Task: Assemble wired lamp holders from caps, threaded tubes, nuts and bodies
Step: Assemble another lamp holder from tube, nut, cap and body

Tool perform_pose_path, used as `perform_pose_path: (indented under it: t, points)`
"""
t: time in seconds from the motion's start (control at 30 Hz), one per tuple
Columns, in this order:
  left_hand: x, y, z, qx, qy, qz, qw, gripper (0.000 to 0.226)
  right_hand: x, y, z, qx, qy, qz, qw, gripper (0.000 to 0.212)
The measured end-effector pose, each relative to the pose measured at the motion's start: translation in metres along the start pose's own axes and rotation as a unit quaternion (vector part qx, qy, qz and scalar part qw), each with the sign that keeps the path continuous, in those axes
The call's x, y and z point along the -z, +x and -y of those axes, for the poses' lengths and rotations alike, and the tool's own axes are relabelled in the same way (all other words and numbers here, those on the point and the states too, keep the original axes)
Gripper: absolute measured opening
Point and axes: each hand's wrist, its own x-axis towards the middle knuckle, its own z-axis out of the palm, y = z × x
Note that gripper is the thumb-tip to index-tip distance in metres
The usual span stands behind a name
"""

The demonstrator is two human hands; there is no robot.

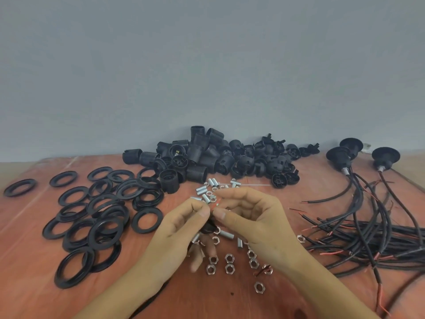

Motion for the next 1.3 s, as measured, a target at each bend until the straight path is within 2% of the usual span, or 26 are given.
perform_pose_path:
  t: [0.2,0.3,0.37,0.57,0.67,0.77,0.83,0.93,1.03,1.17,1.23,1.3]
  points:
    - [0.005,0.001,0.0,0.01,0.013,-0.048,0.999,0.028,-0.004,-0.002,0.001,0.01,-0.022,-0.013,1.0,0.026]
    - [0.006,0.001,0.001,0.032,0.007,-0.035,0.999,0.018,-0.005,-0.002,0.001,0.026,-0.039,-0.041,0.998,0.019]
    - [0.004,0.0,-0.001,0.034,0.006,-0.028,0.999,0.023,-0.004,-0.001,0.003,0.038,-0.046,-0.064,0.996,0.021]
    - [0.0,0.002,0.0,-0.031,0.025,-0.05,0.998,0.02,-0.005,-0.003,0.002,0.032,-0.064,-0.043,0.996,0.02]
    - [0.004,0.004,0.005,-0.045,0.032,-0.086,0.995,0.022,-0.006,-0.004,0.001,0.023,-0.071,-0.035,0.997,0.022]
    - [0.007,0.005,0.01,-0.068,0.056,-0.126,0.988,0.019,-0.001,0.008,-0.005,0.034,-0.13,-0.062,0.989,0.017]
    - [0.007,0.006,0.013,-0.099,0.097,-0.143,0.98,0.015,0.0,0.028,-0.009,0.035,-0.252,-0.077,0.964,0.02]
    - [0.007,0.006,0.018,-0.129,0.146,-0.161,0.968,0.014,-0.006,0.069,-0.017,0.029,-0.437,-0.036,0.898,0.037]
    - [0.009,0.005,0.017,-0.147,0.163,-0.169,0.961,0.01,-0.021,0.104,-0.03,0.003,-0.542,0.021,0.84,0.048]
    - [0.013,0.007,0.016,-0.156,0.158,-0.192,0.956,0.014,-0.036,0.125,-0.045,-0.018,-0.625,0.001,0.78,0.048]
    - [0.014,0.007,0.016,-0.157,0.157,-0.196,0.955,0.014,-0.038,0.128,-0.045,-0.01,-0.633,0.0,0.774,0.052]
    - [0.014,0.006,0.016,-0.163,0.161,-0.193,0.954,0.016,-0.034,0.125,-0.037,-0.006,-0.588,0.001,0.809,0.049]
